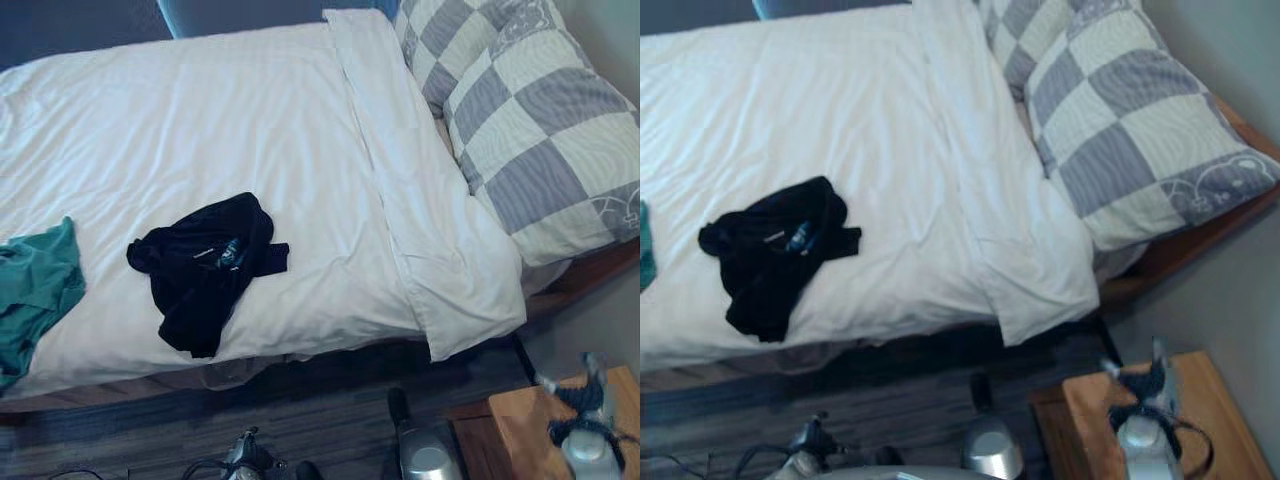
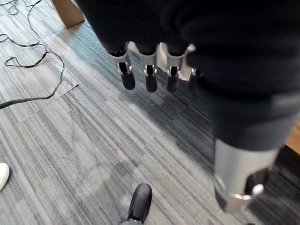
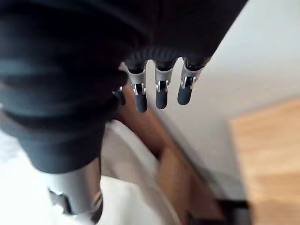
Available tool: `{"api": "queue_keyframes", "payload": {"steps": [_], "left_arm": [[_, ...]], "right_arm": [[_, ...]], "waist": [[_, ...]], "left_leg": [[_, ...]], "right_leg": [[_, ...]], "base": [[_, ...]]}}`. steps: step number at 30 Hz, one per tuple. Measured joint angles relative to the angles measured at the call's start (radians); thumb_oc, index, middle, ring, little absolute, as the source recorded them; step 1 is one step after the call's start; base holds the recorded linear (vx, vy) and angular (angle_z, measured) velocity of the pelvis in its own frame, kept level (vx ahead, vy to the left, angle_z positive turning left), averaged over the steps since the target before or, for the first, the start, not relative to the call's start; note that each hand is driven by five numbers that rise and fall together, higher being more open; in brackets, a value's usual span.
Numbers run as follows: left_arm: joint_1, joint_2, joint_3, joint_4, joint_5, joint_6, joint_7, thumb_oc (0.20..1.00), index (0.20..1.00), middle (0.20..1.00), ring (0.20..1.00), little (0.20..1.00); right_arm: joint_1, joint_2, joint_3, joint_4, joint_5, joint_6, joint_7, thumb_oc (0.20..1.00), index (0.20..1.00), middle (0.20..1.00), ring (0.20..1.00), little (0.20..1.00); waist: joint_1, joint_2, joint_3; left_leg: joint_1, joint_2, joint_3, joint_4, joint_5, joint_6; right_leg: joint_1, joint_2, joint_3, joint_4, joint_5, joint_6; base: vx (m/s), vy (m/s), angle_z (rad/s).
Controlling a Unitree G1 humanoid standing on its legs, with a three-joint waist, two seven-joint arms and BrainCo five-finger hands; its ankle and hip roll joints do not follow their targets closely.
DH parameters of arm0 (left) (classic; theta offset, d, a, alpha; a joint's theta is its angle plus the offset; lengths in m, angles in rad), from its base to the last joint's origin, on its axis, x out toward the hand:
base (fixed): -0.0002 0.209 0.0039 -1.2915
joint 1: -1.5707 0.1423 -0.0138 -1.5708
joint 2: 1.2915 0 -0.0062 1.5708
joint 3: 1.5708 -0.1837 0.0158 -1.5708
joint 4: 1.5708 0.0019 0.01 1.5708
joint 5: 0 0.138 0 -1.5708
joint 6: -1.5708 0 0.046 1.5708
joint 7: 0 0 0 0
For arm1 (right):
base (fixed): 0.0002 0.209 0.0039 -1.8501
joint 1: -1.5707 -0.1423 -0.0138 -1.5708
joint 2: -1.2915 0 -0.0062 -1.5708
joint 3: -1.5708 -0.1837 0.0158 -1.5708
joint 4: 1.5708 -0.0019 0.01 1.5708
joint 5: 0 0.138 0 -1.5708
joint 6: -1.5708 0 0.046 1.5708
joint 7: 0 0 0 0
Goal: Tidy up the quilt and then pick up the clothes from the bed and put them into the laundry hamper.
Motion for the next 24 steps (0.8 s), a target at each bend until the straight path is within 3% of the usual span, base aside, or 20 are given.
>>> {"api": "queue_keyframes", "payload": {"steps": [5,6,8,9,11,13,15,17,19,24], "left_arm": [[-0.001,0.013,-0.049,0.008,0.000,0.001,0.010,1.000,1.000,1.000,1.000,1.000],[-0.018,0.022,-0.095,0.008,-0.002,0.001,0.011,1.000,1.000,1.000,1.000,1.000],[-0.036,0.033,-0.121,-0.005,-0.005,-0.005,0.016,1.000,1.000,1.000,1.000,1.000],[-0.062,0.037,-0.145,-0.020,-0.011,-0.006,0.019,1.000,1.000,1.000,1.000,1.000],[-0.104,0.042,-0.177,-0.027,-0.046,-0.019,0.027,1.000,1.000,1.000,1.000,1.000],[-0.114,0.046,-0.178,-0.033,-0.054,-0.027,0.028,1.000,1.000,1.000,1.000,1.000],[-0.117,0.049,-0.184,-0.031,-0.055,-0.027,0.028,1.000,1.000,1.000,1.000,1.000],[-0.117,0.049,-0.176,-0.031,-0.070,-0.029,0.027,1.000,1.000,1.000,1.000,1.000],[-0.119,0.051,-0.147,-0.009,-0.077,-0.027,0.016,1.000,1.000,1.000,1.000,1.000],[-0.101,0.064,-0.121,0.012,-0.070,-0.021,0.015,1.000,1.000,1.000,1.000,1.000]], "right_arm": [[-0.288,-0.155,0.058,0.003,-0.003,-0.004,-0.052,0.200,0.200,0.200,0.200,0.200],[-0.439,-0.223,0.130,0.069,-0.002,-0.006,-0.062,0.200,0.200,0.200,0.200,0.200],[-0.604,-0.252,0.182,0.186,0.002,-0.014,-0.080,0.200,0.200,0.200,0.200,0.200],[-0.725,-0.271,0.204,0.288,0.013,-0.021,-0.082,0.200,0.200,0.200,0.200,0.200],[-0.880,-0.273,0.234,0.522,0.102,-0.036,-0.082,0.200,0.200,0.200,0.200,0.200],[-0.893,-0.256,0.227,0.627,0.183,-0.039,-0.080,0.200,0.200,0.200,0.200,0.200],[-0.913,-0.227,0.224,0.761,0.227,-0.044,-0.079,0.200,0.200,0.200,0.200,0.200],[-0.844,-0.171,0.158,0.800,0.295,-0.117,-0.074,0.200,0.200,0.200,0.200,0.200],[-0.762,-0.139,0.114,0.783,0.298,-0.138,-0.030,0.200,0.200,0.200,0.200,0.200],[-0.403,0.000,0.118,0.791,0.275,-0.113,0.098,0.200,0.200,0.200,0.200,0.200]], "waist": [[0.074,0.021,-0.007],[0.091,0.032,-0.002],[0.117,0.052,0.017],[0.156,0.079,0.047],[0.167,0.103,0.095],[0.191,0.115,0.124],[0.189,0.112,0.160],[0.175,0.089,0.199],[0.153,0.072,0.205],[0.149,0.020,0.190]], "left_leg": [[-0.045,-0.003,-0.033,0.000,0.030,0.002],[-0.074,-0.010,-0.039,0.005,0.046,0.008],[-0.112,-0.016,-0.056,0.007,0.063,0.007],[-0.140,-0.019,-0.067,0.012,0.077,0.011],[-0.194,-0.022,-0.099,0.056,0.066,0.007],[-0.208,-0.026,-0.107,0.044,0.070,0.010],[-0.209,-0.026,-0.106,0.057,0.071,0.012],[-0.223,-0.031,-0.104,0.057,0.071,0.015],[-0.187,-0.028,-0.109,0.042,0.076,0.020],[-0.100,-0.027,-0.109,0.008,0.058,0.010]], "right_leg": [[-0.022,-0.008,-0.014,0.004,0.010,0.003],[-0.052,-0.013,-0.014,0.004,0.016,0.006],[-0.087,-0.020,-0.018,0.018,0.022,0.007],[-0.111,-0.024,-0.020,0.031,0.022,0.006],[-0.148,-0.034,-0.033,0.067,0.021,0.004],[-0.175,-0.036,-0.034,0.089,0.017,-0.001],[-0.178,-0.039,-0.033,0.103,0.013,-0.006],[-0.199,-0.052,-0.035,0.116,0.009,-0.012],[-0.155,-0.049,-0.053,0.096,0.010,-0.011],[-0.073,-0.030,-0.057,0.079,-0.007,-0.018]], "base": [[-0.09,-0.055,0.19],[-0.09,-0.027,0.25],[-0.14,-0.042,0.31],[-0.13,-0.037,0.32],[-0.05,-0.012,0.46],[-0.03,-0.006,0.18],[-0.01,0.006,-0.03],[0.04,0.052,-0.03],[0.05,0.072,0.08],[0.04,0.112,-0.01]]}}
